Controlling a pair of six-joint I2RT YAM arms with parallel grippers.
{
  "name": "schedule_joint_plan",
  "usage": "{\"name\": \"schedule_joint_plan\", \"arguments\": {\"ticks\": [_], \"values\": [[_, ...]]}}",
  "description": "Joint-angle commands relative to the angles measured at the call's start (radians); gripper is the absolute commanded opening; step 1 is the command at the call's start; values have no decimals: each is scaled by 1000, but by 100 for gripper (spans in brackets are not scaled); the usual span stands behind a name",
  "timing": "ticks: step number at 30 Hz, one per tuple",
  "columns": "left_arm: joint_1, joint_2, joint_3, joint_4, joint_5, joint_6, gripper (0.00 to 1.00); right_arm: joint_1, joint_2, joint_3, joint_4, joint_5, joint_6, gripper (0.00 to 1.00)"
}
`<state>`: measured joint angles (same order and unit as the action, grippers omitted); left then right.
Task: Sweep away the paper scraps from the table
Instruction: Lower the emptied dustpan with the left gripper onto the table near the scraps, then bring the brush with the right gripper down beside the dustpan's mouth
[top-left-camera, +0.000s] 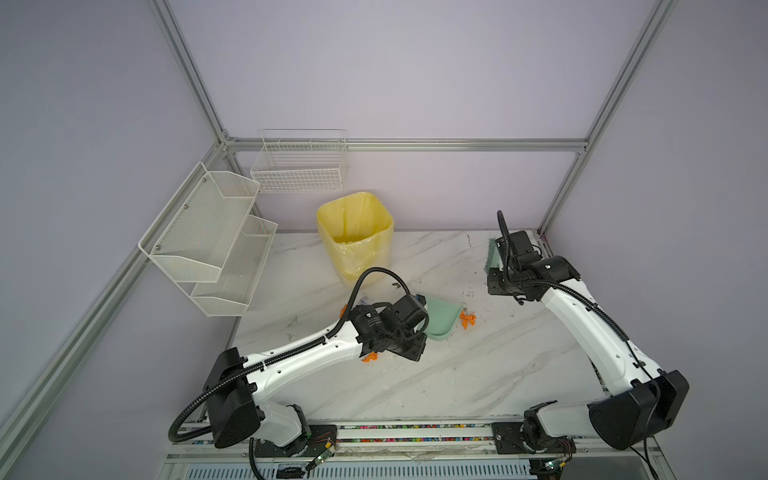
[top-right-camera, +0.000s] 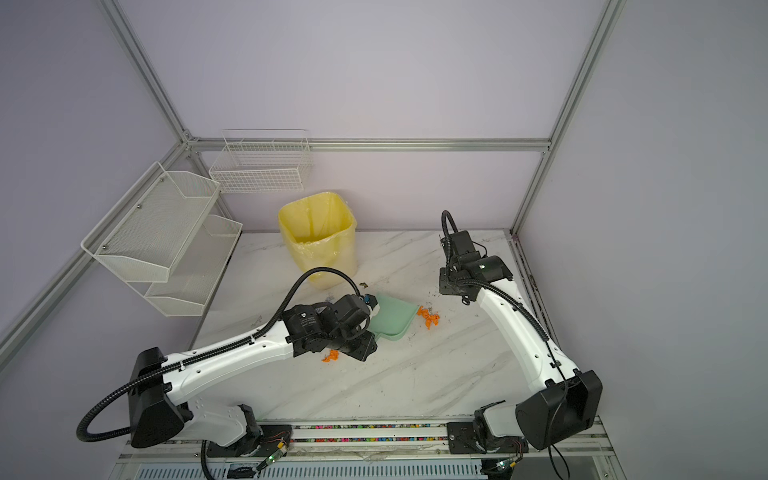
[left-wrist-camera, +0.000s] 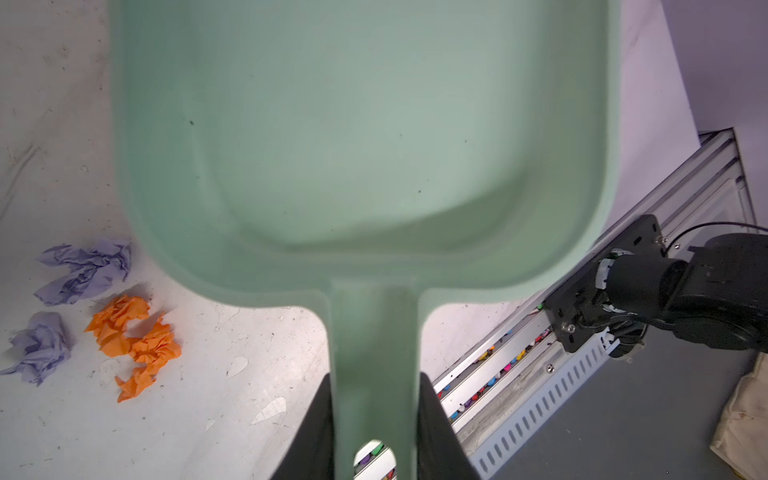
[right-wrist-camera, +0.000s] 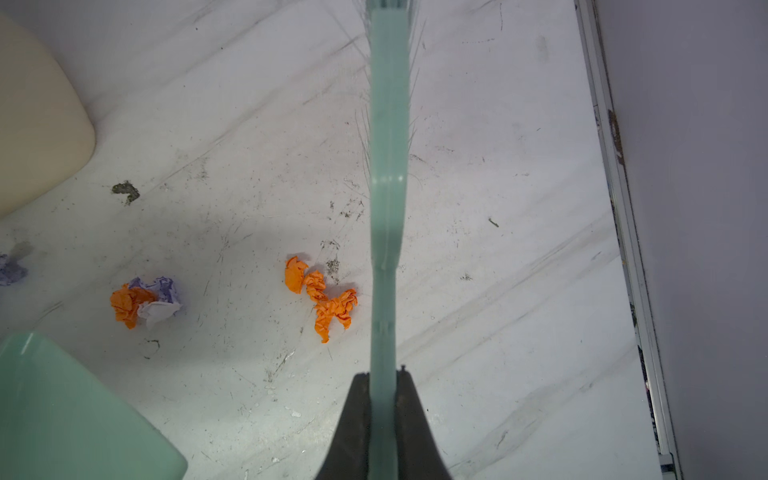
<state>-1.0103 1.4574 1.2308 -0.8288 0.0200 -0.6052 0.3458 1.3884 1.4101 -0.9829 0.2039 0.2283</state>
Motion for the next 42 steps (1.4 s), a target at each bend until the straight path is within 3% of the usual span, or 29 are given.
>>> {"name": "schedule_joint_plan", "arguments": {"ticks": [1, 16, 24, 32, 42], "values": [[-23, 19, 78, -12, -25, 30, 14, -5, 47, 14, -70, 6, -24, 0], [-99, 151, 89, -23, -63, 39, 13, -2, 186, 91, -189, -30, -1, 0], [-108, 226, 122, -23, -88, 67, 13, 3, 252, 144, -233, 15, -4, 0], [-122, 292, 166, -64, -125, 106, 13, 98, 320, 99, -240, 36, 11, 0], [-122, 384, 237, -102, -86, 126, 14, 122, 366, 143, -241, 23, 7, 0]]}}
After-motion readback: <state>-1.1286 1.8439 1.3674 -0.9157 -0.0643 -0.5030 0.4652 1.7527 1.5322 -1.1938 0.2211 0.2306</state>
